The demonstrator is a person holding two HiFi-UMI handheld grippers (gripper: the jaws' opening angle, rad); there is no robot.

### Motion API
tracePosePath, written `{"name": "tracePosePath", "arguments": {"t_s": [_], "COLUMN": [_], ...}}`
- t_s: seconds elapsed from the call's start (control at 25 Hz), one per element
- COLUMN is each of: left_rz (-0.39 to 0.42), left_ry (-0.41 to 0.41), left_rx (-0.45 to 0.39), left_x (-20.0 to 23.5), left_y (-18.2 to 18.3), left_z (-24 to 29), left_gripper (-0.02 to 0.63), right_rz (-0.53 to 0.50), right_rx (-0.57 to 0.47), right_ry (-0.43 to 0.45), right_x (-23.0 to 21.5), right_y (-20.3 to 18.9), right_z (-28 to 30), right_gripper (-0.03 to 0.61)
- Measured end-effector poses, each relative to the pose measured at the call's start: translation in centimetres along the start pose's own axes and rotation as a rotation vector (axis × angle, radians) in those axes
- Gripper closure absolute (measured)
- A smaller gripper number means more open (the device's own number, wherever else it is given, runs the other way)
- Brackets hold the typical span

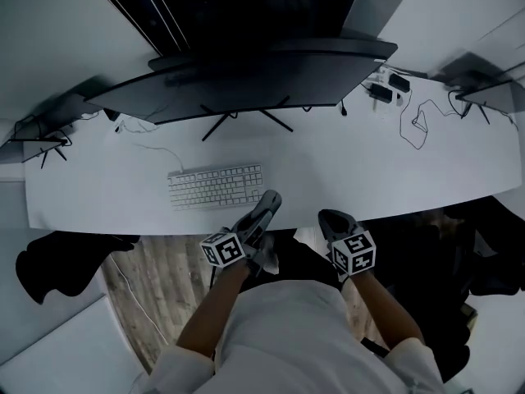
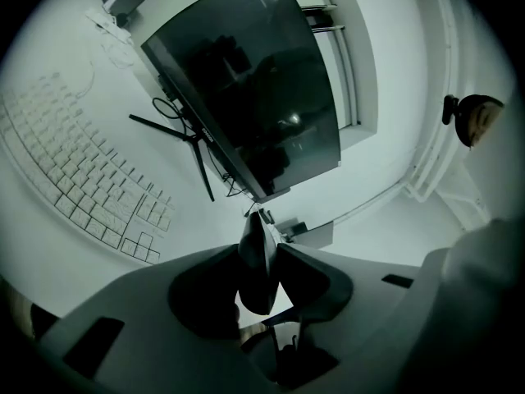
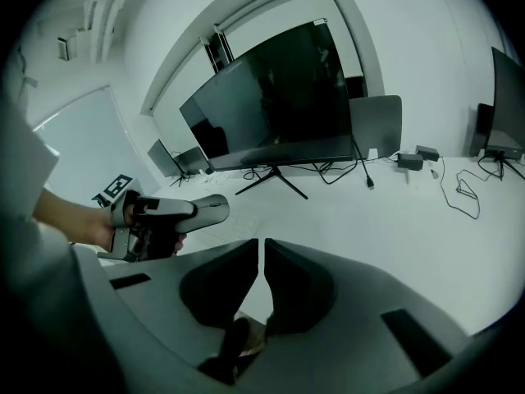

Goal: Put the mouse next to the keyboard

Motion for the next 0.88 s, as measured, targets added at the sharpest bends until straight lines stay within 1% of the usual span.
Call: {"name": "tracePosePath", "arguments": {"t_s": [0.16, 0.28, 0.36, 0.56, 0.64, 0.76, 0.88], "left_rz": [-0.049, -0.104, -0.144, -0.213, -0.276, -0.394, -0.462], "left_ry": [0.105, 0.178, 0.206, 0.278, 0.322, 0.397, 0.433], "left_rx": [-0.031, -0.057, -0.078, -0.105, -0.131, -0.187, -0.212], "left_x": [1.3, 2.5, 2.8, 3.6, 4.2, 4.9, 5.1], "left_y": [-0.8, -1.2, -1.3, -2.2, -2.5, -2.9, -3.2], "left_z": [2.4, 4.2, 5.4, 7.4, 8.0, 8.7, 9.6], "left_gripper": [0.471, 0.471, 0.471, 0.470, 0.470, 0.470, 0.471], "right_rz": [-0.019, -0.037, -0.051, -0.070, -0.068, -0.066, -0.077], "right_rx": [0.030, 0.049, 0.061, 0.099, 0.111, 0.122, 0.126], "right_ry": [0.025, 0.037, 0.043, 0.055, 0.064, 0.076, 0.080], "right_x": [-1.5, -2.6, -3.3, -4.6, -4.8, -4.9, -5.1], "right_y": [0.8, 1.4, 1.7, 1.8, 1.7, 1.5, 1.3], "right_z": [1.2, 2.1, 2.8, 4.5, 5.1, 5.6, 6.0], "right_gripper": [0.534, 0.534, 0.534, 0.534, 0.534, 0.534, 0.534]}}
Point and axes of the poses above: the fingertips, and each gripper's own axes: z forward along the fingers, x to its left, y out of its top, the point moved 8 cm from there along -z, backward along the fingers, and after that the axes turned 6 degrees about z, right-handed, at the moved point
